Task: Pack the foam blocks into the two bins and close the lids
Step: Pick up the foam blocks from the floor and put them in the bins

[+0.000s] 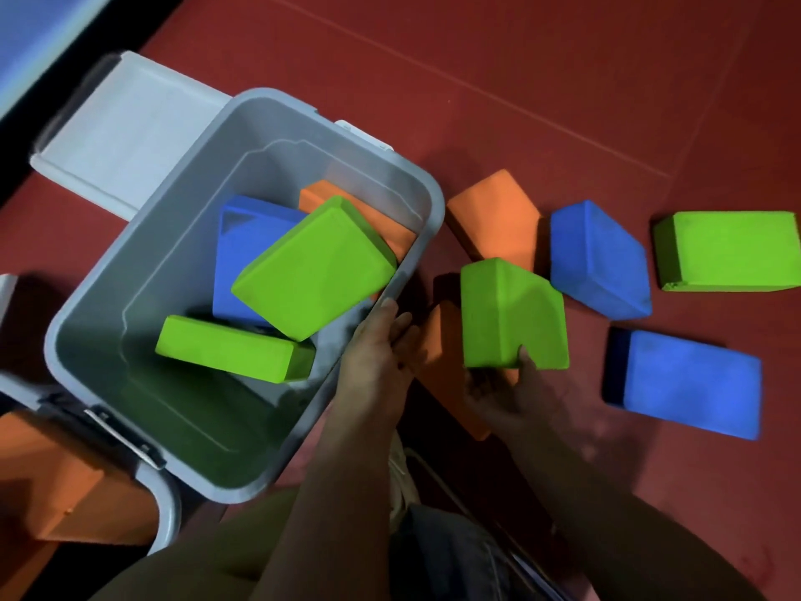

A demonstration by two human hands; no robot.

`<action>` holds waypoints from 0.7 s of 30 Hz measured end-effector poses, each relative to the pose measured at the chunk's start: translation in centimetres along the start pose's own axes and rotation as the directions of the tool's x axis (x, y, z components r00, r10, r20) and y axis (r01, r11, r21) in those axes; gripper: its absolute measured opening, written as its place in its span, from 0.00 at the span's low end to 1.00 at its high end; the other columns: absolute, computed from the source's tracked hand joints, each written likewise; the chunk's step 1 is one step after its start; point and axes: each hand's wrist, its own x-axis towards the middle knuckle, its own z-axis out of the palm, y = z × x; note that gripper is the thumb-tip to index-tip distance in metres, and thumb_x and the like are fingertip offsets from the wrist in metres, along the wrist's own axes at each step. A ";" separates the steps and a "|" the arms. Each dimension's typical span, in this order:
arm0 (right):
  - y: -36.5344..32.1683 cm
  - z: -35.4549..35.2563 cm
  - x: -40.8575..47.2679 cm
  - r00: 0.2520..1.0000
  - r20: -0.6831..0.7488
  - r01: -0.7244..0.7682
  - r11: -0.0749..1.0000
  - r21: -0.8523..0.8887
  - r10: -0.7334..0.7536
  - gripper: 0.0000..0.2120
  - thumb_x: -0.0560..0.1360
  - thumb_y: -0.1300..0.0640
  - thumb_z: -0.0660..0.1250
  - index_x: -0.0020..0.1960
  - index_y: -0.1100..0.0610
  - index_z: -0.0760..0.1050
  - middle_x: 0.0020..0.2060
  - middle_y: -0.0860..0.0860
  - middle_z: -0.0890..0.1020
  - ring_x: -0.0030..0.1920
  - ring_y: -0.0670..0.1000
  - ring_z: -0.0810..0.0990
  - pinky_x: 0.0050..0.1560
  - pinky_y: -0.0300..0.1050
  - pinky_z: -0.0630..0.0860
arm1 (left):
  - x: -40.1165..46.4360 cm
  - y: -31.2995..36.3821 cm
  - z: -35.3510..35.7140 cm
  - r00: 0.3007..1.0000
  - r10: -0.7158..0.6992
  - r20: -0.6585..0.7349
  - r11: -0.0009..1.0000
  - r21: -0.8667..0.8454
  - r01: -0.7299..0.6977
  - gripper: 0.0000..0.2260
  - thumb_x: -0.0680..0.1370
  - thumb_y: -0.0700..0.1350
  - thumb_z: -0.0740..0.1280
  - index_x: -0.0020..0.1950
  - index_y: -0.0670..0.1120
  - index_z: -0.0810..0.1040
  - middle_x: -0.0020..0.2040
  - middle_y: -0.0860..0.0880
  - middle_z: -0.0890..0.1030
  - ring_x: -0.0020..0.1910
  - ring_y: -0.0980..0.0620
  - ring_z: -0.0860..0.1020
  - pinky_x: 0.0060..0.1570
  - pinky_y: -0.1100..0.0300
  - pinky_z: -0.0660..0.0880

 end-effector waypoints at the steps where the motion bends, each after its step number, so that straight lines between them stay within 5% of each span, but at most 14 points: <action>1: 0.4 -0.5 -0.5 0.998 0.060 0.004 1.000 -0.005 -0.004 0.40 0.30 0.50 0.84 0.39 0.63 0.79 0.36 0.58 0.81 0.36 0.56 0.81 0.35 0.49 0.81 | -0.4 -0.1 0.1 0.999 0.043 0.004 0.997 0.062 -0.043 0.05 0.81 0.46 0.61 0.52 0.49 0.76 0.55 0.49 0.80 0.44 0.57 0.79 0.46 0.57 0.75; 4: 1.5 -0.8 -2.0 0.972 0.232 -0.025 0.998 -0.050 0.036 0.34 0.41 0.49 0.86 0.43 0.61 0.82 0.39 0.58 0.82 0.35 0.55 0.82 0.36 0.46 0.80 | -1.0 -1.0 0.6 0.988 0.151 0.014 0.958 0.244 -0.150 0.08 0.78 0.48 0.66 0.54 0.45 0.76 0.44 0.52 0.83 0.33 0.65 0.80 0.32 0.69 0.76; 7: 2.7 0.4 -3.1 0.922 0.353 -0.107 0.982 -0.157 0.157 0.32 0.49 0.50 0.85 0.49 0.60 0.82 0.37 0.57 0.80 0.32 0.53 0.78 0.31 0.41 0.78 | -1.7 -1.7 0.9 0.969 0.243 0.043 0.906 0.346 -0.242 0.29 0.67 0.55 0.76 0.63 0.43 0.72 0.56 0.43 0.82 0.49 0.53 0.82 0.45 0.60 0.80; 11: 3.5 2.3 -2.8 0.898 0.369 -0.111 0.936 -0.335 0.239 0.32 0.52 0.46 0.83 0.54 0.54 0.83 0.53 0.54 0.83 0.48 0.52 0.83 0.50 0.44 0.80 | -2.0 -1.8 0.6 0.924 0.382 0.009 0.852 0.384 -0.355 0.27 0.68 0.43 0.78 0.61 0.44 0.70 0.51 0.49 0.81 0.48 0.53 0.80 0.44 0.63 0.79; 13: 3.7 2.9 -2.8 0.899 0.355 -0.111 0.916 -0.386 0.259 0.35 0.52 0.45 0.83 0.57 0.54 0.82 0.56 0.54 0.82 0.53 0.52 0.82 0.55 0.46 0.78 | -2.4 -1.2 0.4 0.894 0.448 -0.020 0.811 0.430 -0.397 0.25 0.68 0.44 0.77 0.59 0.46 0.70 0.47 0.54 0.79 0.45 0.55 0.79 0.39 0.67 0.77; 16: 2.6 2.8 -1.6 0.913 0.328 -0.069 0.882 -0.466 0.244 0.41 0.58 0.38 0.78 0.68 0.52 0.72 0.64 0.55 0.77 0.59 0.54 0.78 0.61 0.50 0.74 | -2.5 -0.8 0.1 0.877 0.479 -0.045 0.794 0.447 -0.411 0.24 0.68 0.47 0.78 0.57 0.48 0.69 0.47 0.54 0.78 0.46 0.53 0.79 0.43 0.60 0.78; 19: 0.2 1.9 -1.0 0.940 0.327 0.065 0.887 -0.456 0.100 0.25 0.63 0.37 0.73 0.53 0.51 0.80 0.35 0.49 0.78 0.36 0.47 0.76 0.41 0.41 0.75 | -2.3 -0.7 0.1 0.852 0.522 -0.047 0.771 0.454 -0.447 0.25 0.66 0.48 0.79 0.57 0.47 0.70 0.50 0.50 0.80 0.49 0.50 0.79 0.45 0.56 0.78; 21: -1.3 0.9 0.0 0.995 0.076 0.092 0.792 -0.604 -0.057 0.13 0.69 0.42 0.69 0.45 0.51 0.79 0.29 0.45 0.76 0.31 0.44 0.72 0.34 0.39 0.69 | -2.0 -0.7 -0.1 0.835 0.547 -0.065 0.766 0.442 -0.467 0.28 0.65 0.50 0.79 0.58 0.46 0.70 0.51 0.47 0.80 0.50 0.48 0.80 0.46 0.53 0.80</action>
